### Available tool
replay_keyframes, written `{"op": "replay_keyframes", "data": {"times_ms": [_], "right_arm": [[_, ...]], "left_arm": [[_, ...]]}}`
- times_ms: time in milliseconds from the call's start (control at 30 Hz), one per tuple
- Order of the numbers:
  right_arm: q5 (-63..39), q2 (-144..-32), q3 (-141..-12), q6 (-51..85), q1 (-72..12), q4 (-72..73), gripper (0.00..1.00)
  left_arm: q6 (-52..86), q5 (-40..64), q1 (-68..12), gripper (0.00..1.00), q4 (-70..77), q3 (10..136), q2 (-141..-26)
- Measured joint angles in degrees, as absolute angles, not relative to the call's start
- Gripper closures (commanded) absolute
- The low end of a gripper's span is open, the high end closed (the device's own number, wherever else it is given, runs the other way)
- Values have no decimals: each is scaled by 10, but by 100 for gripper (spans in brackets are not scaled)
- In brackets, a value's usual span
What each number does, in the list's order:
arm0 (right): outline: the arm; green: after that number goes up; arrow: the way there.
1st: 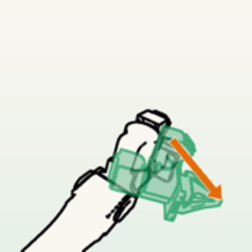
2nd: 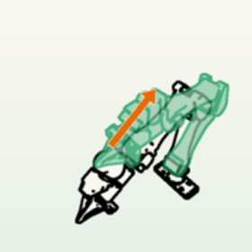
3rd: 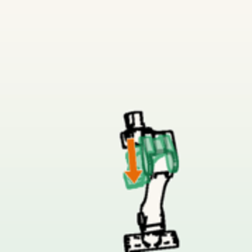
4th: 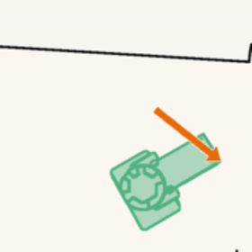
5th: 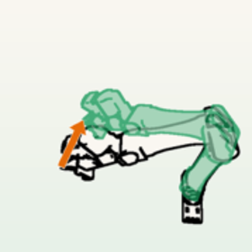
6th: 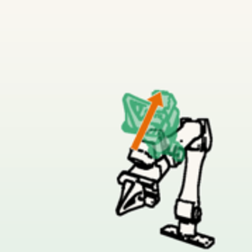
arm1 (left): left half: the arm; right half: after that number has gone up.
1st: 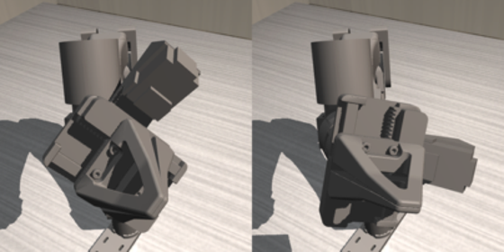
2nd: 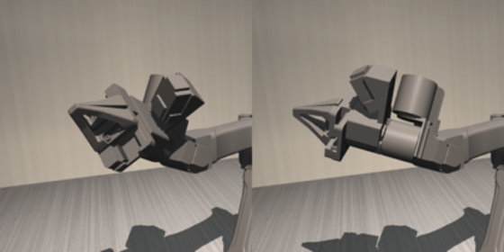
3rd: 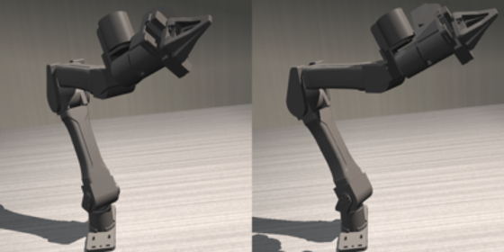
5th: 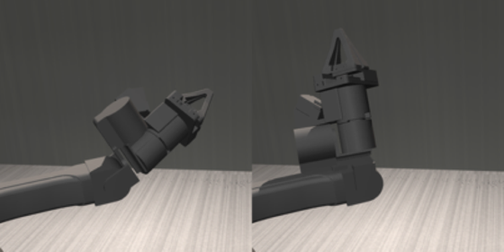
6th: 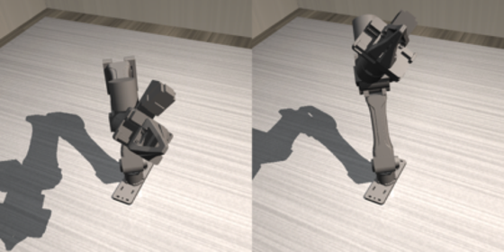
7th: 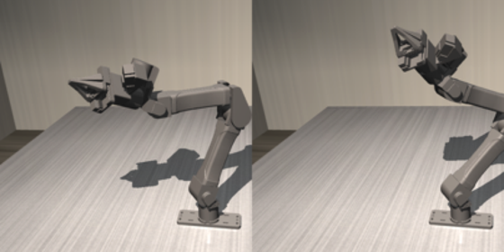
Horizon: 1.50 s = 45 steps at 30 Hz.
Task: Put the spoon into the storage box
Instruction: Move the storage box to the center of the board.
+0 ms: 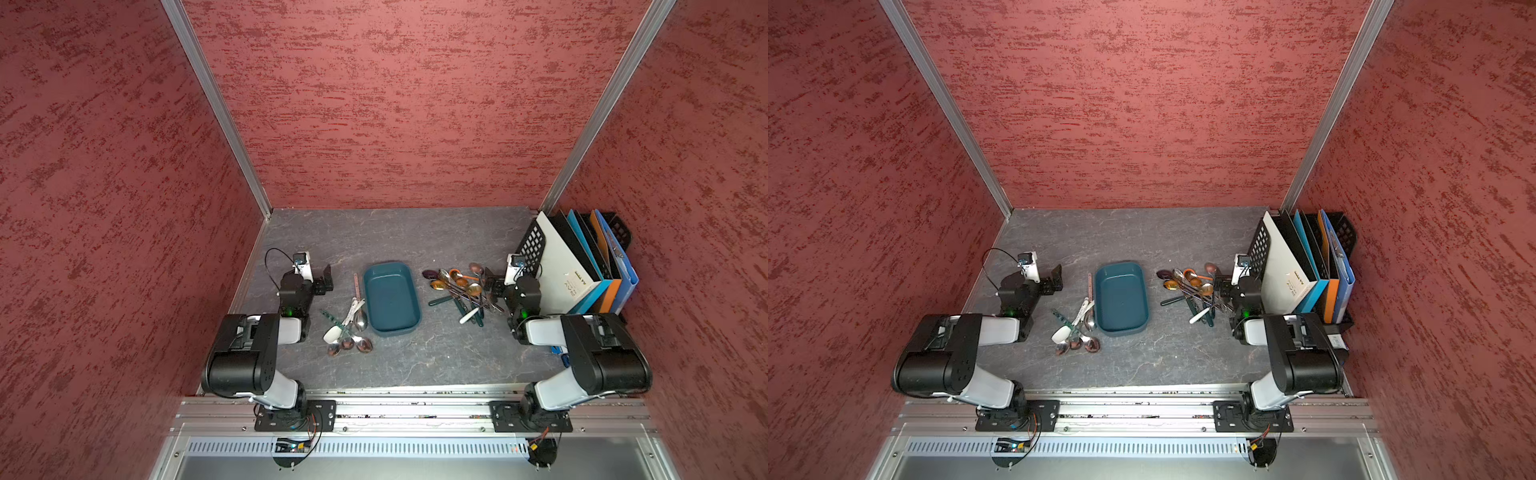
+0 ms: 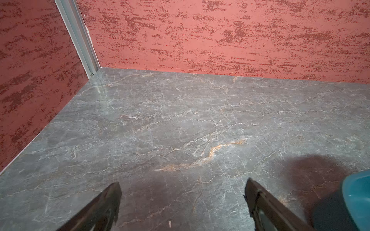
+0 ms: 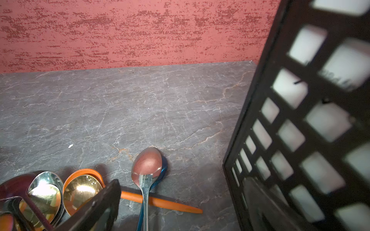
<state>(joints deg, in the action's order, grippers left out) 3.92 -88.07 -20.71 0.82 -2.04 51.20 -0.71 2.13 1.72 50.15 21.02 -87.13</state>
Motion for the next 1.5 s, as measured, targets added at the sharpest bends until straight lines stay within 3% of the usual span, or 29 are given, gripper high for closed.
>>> {"op": "replay_keyframes", "data": {"times_ms": [900,1167,1333,1500], "right_arm": [[38,-880,-208,6,-20,510,2],[34,-765,-316,5,-20,311,5],[6,-729,-408,29,-18,143,20],[-46,-733,-492,57,-19,-53,40]], "left_arm": [[-7,29,19,0,501,210,-871],[-2,25,19,0,320,320,-823],[20,16,-1,0,116,436,-758],[58,8,-74,0,-87,562,-749]]}}
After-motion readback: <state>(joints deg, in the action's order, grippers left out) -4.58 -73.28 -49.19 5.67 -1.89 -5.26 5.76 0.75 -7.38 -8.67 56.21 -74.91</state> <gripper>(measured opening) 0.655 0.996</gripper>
